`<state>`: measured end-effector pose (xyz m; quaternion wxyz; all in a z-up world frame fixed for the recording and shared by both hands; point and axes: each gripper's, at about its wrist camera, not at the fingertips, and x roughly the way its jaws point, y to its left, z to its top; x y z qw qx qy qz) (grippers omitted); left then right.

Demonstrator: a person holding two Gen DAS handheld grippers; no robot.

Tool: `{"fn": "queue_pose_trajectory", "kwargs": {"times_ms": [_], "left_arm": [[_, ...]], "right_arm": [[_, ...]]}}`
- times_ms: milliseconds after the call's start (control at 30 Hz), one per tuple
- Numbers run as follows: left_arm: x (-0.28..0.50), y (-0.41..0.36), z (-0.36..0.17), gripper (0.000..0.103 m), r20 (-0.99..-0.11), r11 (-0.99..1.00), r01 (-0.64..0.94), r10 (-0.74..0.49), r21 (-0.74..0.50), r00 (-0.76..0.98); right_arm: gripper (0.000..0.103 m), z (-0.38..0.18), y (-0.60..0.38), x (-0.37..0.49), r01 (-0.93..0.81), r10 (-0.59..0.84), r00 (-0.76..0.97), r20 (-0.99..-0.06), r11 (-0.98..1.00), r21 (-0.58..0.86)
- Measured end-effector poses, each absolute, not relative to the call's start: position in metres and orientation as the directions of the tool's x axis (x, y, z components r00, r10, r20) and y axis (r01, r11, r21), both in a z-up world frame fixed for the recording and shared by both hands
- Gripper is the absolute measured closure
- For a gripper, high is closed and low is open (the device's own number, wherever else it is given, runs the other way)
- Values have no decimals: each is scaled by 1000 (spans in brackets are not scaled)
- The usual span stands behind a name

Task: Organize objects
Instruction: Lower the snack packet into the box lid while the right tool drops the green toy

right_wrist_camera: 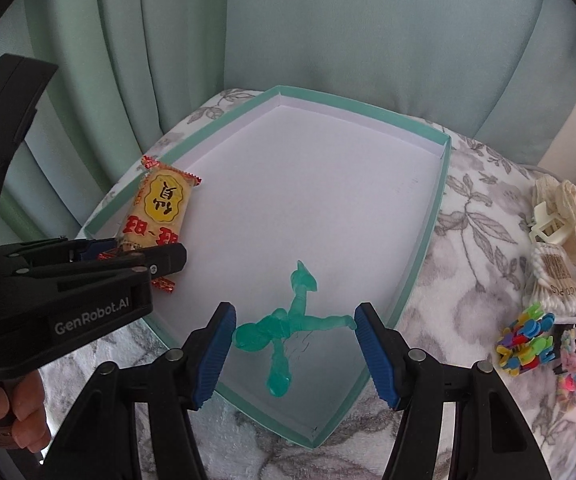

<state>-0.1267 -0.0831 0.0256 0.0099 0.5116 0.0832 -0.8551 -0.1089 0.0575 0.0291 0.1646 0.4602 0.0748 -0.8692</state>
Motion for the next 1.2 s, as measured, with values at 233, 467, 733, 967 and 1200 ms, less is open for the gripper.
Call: {"fn": "queue_pose_trajectory", "kwargs": {"times_ms": [233, 467, 733, 967, 1200], "left_arm": [[-112, -73, 27, 66, -882, -986, 93, 81, -140, -464], [-105, -66, 28, 66, -883, -987, 92, 72, -129, -463], [-105, -63, 34, 55, -886, -986, 90, 83, -139, -455], [-98, -68, 47, 55, -878, -981, 118, 82, -156, -472], [-79, -67, 60, 55, -861, -973, 150, 76, -173, -502]], "right_arm": [[38, 28, 61, -106, 375, -196, -530, -825, -927, -21], [37, 26, 61, -107, 365, -186, -527, -829, -931, -23], [36, 30, 59, -106, 380, -209, -509, -835, -925, 0], [36, 50, 62, -97, 373, -223, -532, -817, -928, 10], [36, 53, 82, -76, 303, -229, -540, -810, -951, 66]]}}
